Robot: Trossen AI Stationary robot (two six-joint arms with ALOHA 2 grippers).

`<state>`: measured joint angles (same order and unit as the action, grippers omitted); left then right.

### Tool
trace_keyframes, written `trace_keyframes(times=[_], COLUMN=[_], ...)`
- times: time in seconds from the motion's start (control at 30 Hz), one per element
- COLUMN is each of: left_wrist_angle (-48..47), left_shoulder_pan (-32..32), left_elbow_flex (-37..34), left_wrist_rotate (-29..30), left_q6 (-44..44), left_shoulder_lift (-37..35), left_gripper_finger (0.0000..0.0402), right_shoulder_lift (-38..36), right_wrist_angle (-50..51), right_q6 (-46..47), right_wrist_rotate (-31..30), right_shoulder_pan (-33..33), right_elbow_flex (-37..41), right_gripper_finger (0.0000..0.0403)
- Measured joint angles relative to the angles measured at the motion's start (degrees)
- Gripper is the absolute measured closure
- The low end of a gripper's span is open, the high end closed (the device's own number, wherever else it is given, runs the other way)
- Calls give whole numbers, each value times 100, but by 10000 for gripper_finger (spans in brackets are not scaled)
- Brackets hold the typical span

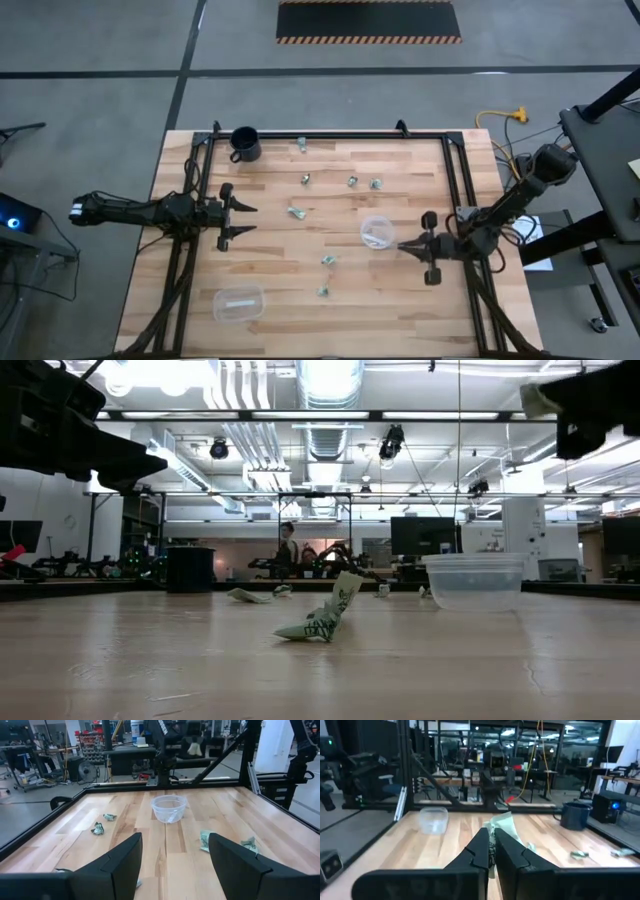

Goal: Pick and place Stevia / Truvia into bins
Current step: Put the white stevia packet into the right transparent container

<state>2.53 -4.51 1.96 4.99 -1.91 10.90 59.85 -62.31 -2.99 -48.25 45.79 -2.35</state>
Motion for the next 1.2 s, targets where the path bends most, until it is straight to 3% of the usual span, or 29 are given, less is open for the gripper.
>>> trace_keyframes(times=[0.27,0.6,0.83,1.2], left_wrist_angle=[0,2,-2,0], left_shoulder_pan=[0,-2,0,0], left_elbow_flex=[0,0,0,0], left_wrist_rotate=[-2,-2,-2,-2], left_q6=[0,0,0,0], left_shoulder_lift=[22,33,37,33], left_gripper_finger=[189,189,189,189], right_shoulder_lift=[-23,-35,-52,-47], right_wrist_angle=[115,597,589,596], right_q6=[175,614,563,580], right_wrist_rotate=[190,2209,2877,3323], right_shoulder_pan=[-692,-2386,-2911,-3469], right_elbow_flex=[137,186,186,186], right_gripper_finger=[395,395,395,395])
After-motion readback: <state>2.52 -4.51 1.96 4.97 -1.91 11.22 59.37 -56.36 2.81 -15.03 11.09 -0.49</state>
